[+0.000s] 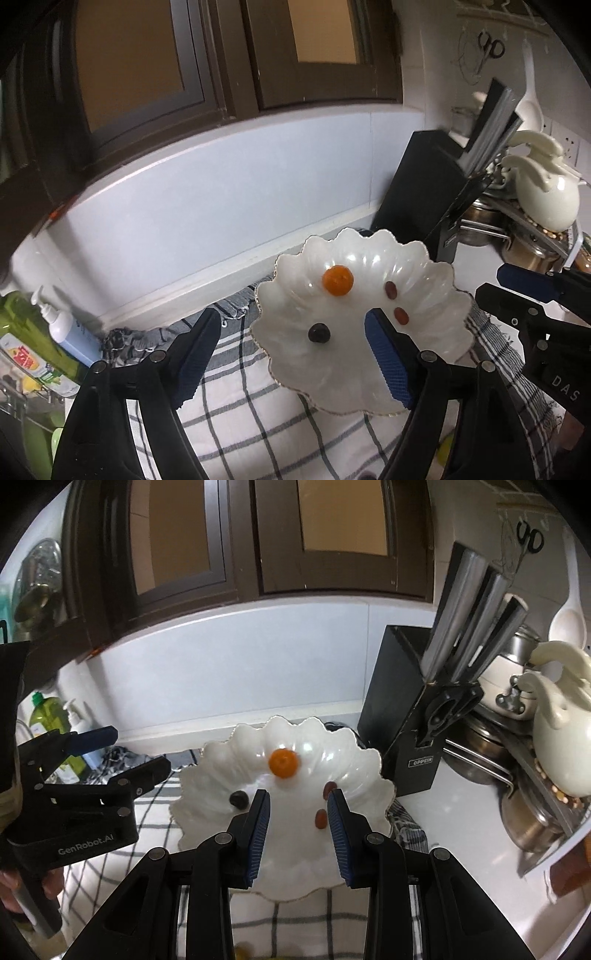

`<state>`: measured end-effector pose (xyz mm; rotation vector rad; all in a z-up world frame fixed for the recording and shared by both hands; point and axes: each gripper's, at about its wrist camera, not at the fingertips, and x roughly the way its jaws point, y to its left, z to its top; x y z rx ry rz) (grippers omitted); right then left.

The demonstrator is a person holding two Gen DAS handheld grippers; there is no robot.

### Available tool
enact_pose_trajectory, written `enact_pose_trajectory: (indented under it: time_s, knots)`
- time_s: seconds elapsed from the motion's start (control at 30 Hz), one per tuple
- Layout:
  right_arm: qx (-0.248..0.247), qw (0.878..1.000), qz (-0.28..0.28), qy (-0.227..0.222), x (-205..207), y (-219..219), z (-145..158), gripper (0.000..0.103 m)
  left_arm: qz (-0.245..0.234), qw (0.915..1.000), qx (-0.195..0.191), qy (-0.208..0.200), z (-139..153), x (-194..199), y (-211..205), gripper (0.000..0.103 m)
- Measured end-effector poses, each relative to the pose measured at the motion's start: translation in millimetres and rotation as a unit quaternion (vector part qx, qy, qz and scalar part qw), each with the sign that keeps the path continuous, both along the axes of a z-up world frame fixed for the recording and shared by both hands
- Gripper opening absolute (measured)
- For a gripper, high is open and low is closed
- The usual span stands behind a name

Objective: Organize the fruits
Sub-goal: 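Withdraw both tools from the bowl back over the fruits on the cloth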

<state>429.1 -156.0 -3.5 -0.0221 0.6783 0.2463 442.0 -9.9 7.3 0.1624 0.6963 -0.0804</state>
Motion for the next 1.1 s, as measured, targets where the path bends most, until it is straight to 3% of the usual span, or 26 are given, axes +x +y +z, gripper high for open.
enact_pose_trajectory:
  time_s: [0.63, 1.1]
  knots:
    - [-0.001, 0.998, -0.006, -0.063, -104, -6, 29, 0.034, -0.026, 0.9962, 0.012, -0.082, 39, -109, -2, 0.081]
    - [0.002, 0.996, 0.012, -0.089, -160, -8, 28, 0.034, -0.017, 0.9970, -0.024, -0.072, 33, -167, 1, 0.081]
